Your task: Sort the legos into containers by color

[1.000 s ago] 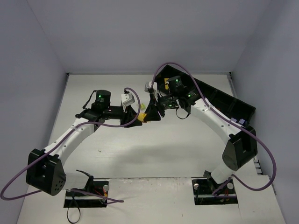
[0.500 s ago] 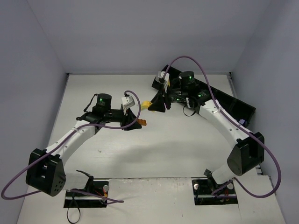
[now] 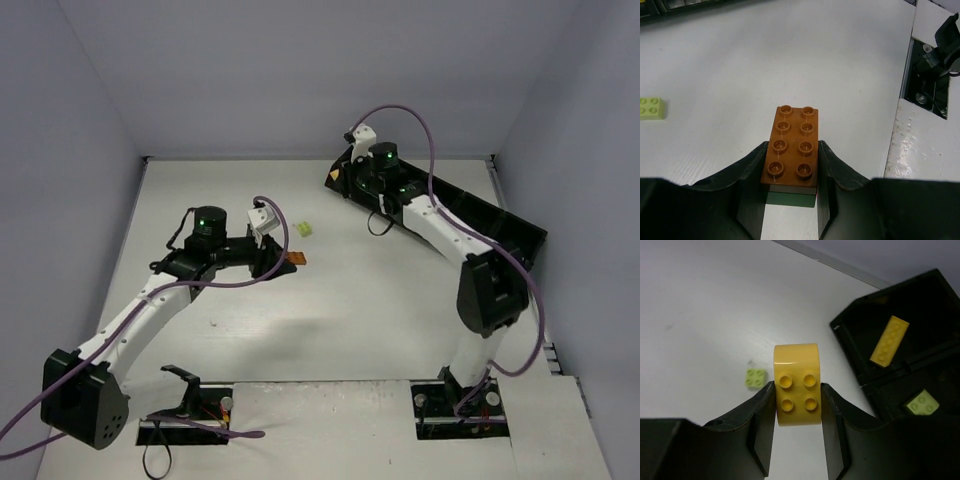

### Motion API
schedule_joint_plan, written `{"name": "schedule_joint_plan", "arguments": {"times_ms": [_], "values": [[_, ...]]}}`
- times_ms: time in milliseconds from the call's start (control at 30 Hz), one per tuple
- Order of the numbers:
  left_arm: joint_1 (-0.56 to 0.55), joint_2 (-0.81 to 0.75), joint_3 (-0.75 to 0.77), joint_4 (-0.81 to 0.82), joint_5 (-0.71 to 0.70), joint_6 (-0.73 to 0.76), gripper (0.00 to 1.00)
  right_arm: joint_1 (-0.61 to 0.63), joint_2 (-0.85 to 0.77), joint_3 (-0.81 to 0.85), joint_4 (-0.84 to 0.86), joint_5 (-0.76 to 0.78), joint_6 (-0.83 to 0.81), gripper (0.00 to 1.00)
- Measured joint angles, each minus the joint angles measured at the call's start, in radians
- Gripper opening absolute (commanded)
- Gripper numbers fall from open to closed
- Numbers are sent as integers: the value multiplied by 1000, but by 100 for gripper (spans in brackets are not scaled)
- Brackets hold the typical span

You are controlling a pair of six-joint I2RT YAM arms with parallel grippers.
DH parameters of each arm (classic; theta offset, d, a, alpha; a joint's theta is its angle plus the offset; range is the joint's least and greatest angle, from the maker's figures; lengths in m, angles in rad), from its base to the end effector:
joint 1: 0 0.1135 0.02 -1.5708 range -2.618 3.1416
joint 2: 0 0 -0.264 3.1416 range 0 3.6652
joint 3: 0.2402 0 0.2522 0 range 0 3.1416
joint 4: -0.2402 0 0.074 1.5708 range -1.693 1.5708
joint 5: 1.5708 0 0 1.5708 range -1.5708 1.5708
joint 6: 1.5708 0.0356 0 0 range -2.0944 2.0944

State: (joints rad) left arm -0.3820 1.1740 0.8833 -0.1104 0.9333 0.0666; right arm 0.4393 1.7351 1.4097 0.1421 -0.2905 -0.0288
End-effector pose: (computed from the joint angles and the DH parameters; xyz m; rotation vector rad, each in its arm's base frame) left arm 0.2283 -0.1225 0.3071 1.0184 1.6751 -1.1185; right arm 0.3765 0.1882 0.3328 -0.6185 1.6680 0.5522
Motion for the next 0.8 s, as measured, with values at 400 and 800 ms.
{"name": "schedule_joint_plan", "arguments": {"times_ms": [400, 800], "values": [[0, -174, -68, -74, -70, -27, 0, -34, 449, 346, 81, 336, 73, 15], [0, -229, -124, -94, -93, -39, 0, -34, 584, 466, 85, 434, 101, 50]]}}
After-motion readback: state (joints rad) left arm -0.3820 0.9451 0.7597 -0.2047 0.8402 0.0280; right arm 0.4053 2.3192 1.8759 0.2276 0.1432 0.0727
